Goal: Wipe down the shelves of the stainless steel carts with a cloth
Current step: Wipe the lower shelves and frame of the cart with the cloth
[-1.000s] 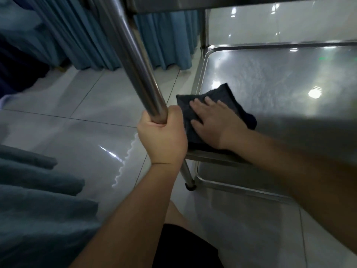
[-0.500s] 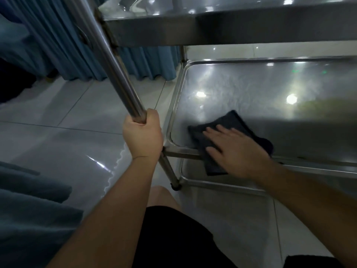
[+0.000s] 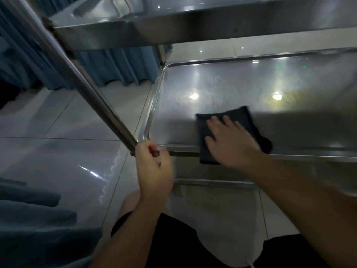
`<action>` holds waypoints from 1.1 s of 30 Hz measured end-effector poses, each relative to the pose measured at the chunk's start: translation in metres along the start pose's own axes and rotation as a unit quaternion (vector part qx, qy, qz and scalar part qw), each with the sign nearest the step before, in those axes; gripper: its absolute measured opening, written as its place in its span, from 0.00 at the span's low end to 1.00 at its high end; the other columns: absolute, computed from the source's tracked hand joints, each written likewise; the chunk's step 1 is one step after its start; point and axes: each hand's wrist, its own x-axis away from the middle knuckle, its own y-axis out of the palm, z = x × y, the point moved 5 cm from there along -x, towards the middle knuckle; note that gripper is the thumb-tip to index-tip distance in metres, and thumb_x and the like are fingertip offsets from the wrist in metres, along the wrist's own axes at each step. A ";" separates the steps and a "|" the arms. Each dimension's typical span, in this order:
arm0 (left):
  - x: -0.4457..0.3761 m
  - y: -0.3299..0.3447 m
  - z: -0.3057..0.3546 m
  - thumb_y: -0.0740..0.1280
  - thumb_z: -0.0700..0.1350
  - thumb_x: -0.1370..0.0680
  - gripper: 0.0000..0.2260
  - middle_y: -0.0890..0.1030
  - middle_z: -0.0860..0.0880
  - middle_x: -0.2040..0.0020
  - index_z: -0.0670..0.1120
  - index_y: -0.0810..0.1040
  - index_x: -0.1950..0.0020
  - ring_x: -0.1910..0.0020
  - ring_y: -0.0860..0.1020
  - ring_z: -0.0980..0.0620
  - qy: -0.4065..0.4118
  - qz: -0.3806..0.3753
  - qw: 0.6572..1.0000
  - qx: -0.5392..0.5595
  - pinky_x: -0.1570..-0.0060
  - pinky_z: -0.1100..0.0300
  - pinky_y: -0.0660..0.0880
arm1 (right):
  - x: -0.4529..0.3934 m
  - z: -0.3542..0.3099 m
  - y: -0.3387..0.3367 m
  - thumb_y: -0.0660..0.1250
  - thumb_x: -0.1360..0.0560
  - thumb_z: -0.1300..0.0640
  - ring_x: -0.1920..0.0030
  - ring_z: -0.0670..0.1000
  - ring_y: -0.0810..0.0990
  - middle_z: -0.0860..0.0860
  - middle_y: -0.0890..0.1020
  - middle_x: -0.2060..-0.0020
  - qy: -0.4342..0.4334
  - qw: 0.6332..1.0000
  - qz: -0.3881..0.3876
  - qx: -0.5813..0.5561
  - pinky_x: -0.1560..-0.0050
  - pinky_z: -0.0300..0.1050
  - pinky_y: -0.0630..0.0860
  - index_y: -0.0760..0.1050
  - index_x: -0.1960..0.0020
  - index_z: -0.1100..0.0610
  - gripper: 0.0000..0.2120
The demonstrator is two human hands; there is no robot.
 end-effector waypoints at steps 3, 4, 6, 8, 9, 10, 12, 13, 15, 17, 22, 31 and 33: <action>-0.022 0.021 0.013 0.61 0.55 0.18 0.06 0.75 0.53 0.47 0.58 0.71 0.42 0.50 0.77 0.55 0.057 -0.026 0.997 -0.041 0.51 0.60 0.76 | -0.009 -0.038 0.003 0.46 0.15 0.40 0.17 0.48 0.50 0.41 0.55 0.17 -0.136 0.991 -0.009 -0.006 0.18 0.53 0.47 0.55 0.16 0.44 0.28; -0.032 0.026 0.016 0.60 0.56 0.18 0.08 0.74 0.55 0.46 0.56 0.71 0.40 0.48 0.76 0.57 0.060 -0.028 0.996 -0.059 0.48 0.61 0.75 | -0.010 -0.040 0.002 0.46 0.15 0.39 0.17 0.47 0.50 0.40 0.56 0.18 -0.161 0.987 -0.020 -0.007 0.18 0.52 0.46 0.56 0.17 0.43 0.28; -0.050 0.036 0.019 0.59 0.55 0.17 0.12 0.72 0.58 0.45 0.52 0.72 0.38 0.46 0.75 0.61 0.051 -0.033 0.994 -0.092 0.45 0.63 0.74 | -0.006 -0.029 0.000 0.46 0.16 0.35 0.17 0.45 0.50 0.38 0.56 0.18 -0.192 0.981 -0.034 -0.004 0.19 0.50 0.45 0.58 0.17 0.42 0.29; -0.063 0.041 0.021 0.58 0.54 0.15 0.11 0.73 0.56 0.44 0.51 0.73 0.37 0.45 0.75 0.60 0.036 -0.033 0.992 -0.113 0.42 0.58 0.76 | 0.006 -0.006 -0.002 0.44 0.18 0.31 0.18 0.43 0.50 0.37 0.57 0.19 -0.206 0.978 -0.037 -0.004 0.19 0.48 0.45 0.58 0.18 0.41 0.32; -0.068 0.041 0.021 0.58 0.54 0.14 0.11 0.73 0.55 0.43 0.51 0.73 0.37 0.45 0.76 0.58 0.029 -0.030 0.992 -0.117 0.41 0.54 0.77 | 0.013 0.011 -0.003 0.43 0.19 0.29 0.18 0.41 0.49 0.35 0.57 0.20 -0.204 0.978 -0.039 -0.006 0.19 0.47 0.45 0.58 0.18 0.41 0.33; -0.072 0.038 0.018 0.58 0.54 0.14 0.10 0.73 0.54 0.42 0.52 0.73 0.37 0.45 0.77 0.55 0.019 -0.028 0.993 -0.117 0.40 0.50 0.78 | 0.019 0.029 -0.004 0.41 0.19 0.27 0.19 0.39 0.48 0.33 0.57 0.20 -0.198 0.979 -0.040 -0.007 0.18 0.47 0.45 0.57 0.18 0.39 0.34; -0.077 0.032 0.010 0.57 0.56 0.14 0.11 0.74 0.53 0.41 0.53 0.73 0.38 0.43 0.80 0.46 -0.016 -0.036 0.994 -0.098 0.41 0.42 0.80 | 0.032 0.066 -0.008 0.38 0.21 0.25 0.19 0.36 0.45 0.30 0.54 0.21 -0.176 0.983 -0.044 -0.007 0.18 0.48 0.46 0.57 0.19 0.36 0.35; -0.077 0.029 0.007 0.56 0.57 0.14 0.12 0.74 0.51 0.40 0.54 0.73 0.37 0.42 0.80 0.43 -0.039 -0.044 0.995 -0.080 0.40 0.39 0.80 | 0.037 0.080 -0.010 0.37 0.21 0.24 0.20 0.35 0.44 0.29 0.53 0.22 -0.164 0.985 -0.047 -0.007 0.18 0.48 0.46 0.56 0.19 0.35 0.35; -0.072 0.028 0.005 0.54 0.59 0.14 0.17 0.74 0.50 0.35 0.53 0.72 0.31 0.36 0.78 0.41 -0.058 -0.057 0.994 -0.069 0.35 0.36 0.76 | 0.041 0.092 -0.012 0.37 0.21 0.24 0.20 0.33 0.41 0.28 0.52 0.22 -0.152 0.987 -0.053 -0.004 0.18 0.47 0.45 0.55 0.19 0.34 0.34; -0.065 0.033 0.005 0.51 0.58 0.13 0.22 0.73 0.49 0.27 0.51 0.70 0.23 0.26 0.71 0.43 -0.040 -0.068 0.990 -0.119 0.24 0.39 0.66 | 0.040 0.090 -0.010 0.36 0.21 0.25 0.21 0.33 0.39 0.28 0.49 0.22 -0.150 0.987 -0.059 0.004 0.18 0.46 0.42 0.52 0.19 0.33 0.34; -0.069 0.043 0.003 0.44 0.64 0.15 0.29 0.67 0.45 0.20 0.54 0.62 0.17 0.18 0.60 0.41 -0.063 -0.100 0.972 -0.204 0.19 0.38 0.54 | 0.019 0.023 -0.003 0.39 0.19 0.29 0.18 0.40 0.44 0.34 0.49 0.19 -0.188 0.981 -0.049 -0.003 0.18 0.50 0.43 0.52 0.17 0.38 0.33; -0.078 0.039 -0.010 0.45 0.65 0.15 0.28 0.67 0.46 0.20 0.58 0.63 0.18 0.19 0.61 0.43 -0.095 -0.147 0.963 -0.205 0.20 0.43 0.55 | 0.001 -0.033 0.010 0.42 0.17 0.33 0.17 0.46 0.45 0.41 0.50 0.17 -0.189 0.981 -0.031 -0.010 0.18 0.51 0.41 0.50 0.16 0.43 0.32; -0.075 0.044 -0.004 0.44 0.61 0.15 0.27 0.70 0.45 0.23 0.53 0.67 0.21 0.23 0.65 0.43 -0.042 -0.156 0.946 -0.280 0.24 0.43 0.58 | 0.016 0.008 0.004 0.39 0.18 0.31 0.17 0.43 0.43 0.39 0.47 0.17 -0.162 0.986 -0.032 -0.005 0.19 0.48 0.38 0.47 0.16 0.42 0.34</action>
